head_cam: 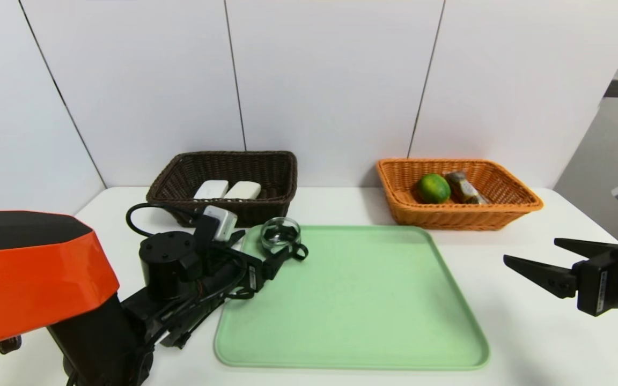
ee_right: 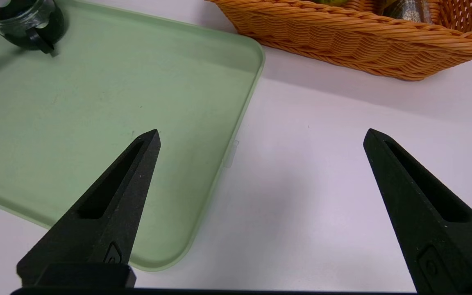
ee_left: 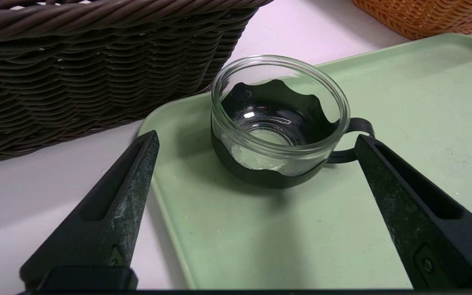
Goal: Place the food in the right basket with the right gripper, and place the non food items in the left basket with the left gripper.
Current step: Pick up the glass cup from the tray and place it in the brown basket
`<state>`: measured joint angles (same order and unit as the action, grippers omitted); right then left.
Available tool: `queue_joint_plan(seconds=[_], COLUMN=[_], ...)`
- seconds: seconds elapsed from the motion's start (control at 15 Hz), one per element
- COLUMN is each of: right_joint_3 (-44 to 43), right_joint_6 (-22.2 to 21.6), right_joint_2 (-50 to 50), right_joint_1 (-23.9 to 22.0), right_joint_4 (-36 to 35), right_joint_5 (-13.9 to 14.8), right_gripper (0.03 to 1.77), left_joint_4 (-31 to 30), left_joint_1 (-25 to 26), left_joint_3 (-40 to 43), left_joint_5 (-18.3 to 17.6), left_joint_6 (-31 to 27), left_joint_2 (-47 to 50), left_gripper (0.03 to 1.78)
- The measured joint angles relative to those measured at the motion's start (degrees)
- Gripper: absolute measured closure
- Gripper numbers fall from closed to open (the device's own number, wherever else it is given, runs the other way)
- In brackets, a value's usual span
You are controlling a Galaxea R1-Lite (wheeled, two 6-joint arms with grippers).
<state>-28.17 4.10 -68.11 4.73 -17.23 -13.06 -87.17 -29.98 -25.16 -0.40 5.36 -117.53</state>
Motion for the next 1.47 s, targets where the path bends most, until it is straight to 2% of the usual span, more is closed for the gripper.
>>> queue_joint_plan(seconds=[0.53,0.73,1.47], right_joint_3=[-0.4,-0.4,-0.5], right_joint_6=[-0.1,-0.1,-0.1], right_joint_2=[-1.1,-1.4,-1.7], right_joint_1=[-0.3,-0.3,-0.6], right_joint_4=[0.0,0.0,0.0], right_joint_5=[0.0,0.0,-0.1], right_gripper=[0.09,0.09,0.09], left_joint_4=[0.0,0.0,-0.1], left_joint_1=[0.0,0.0,-0.1], left_joint_3=[-4.4,-6.7,-9.3], left_joint_5=[-0.1,-1.2,-2.5], left_joint_6=[0.4,0.4,0.6], left_joint_2=[-3.4,-4.8,-8.4], left_gripper=[0.12,0.12,0.12])
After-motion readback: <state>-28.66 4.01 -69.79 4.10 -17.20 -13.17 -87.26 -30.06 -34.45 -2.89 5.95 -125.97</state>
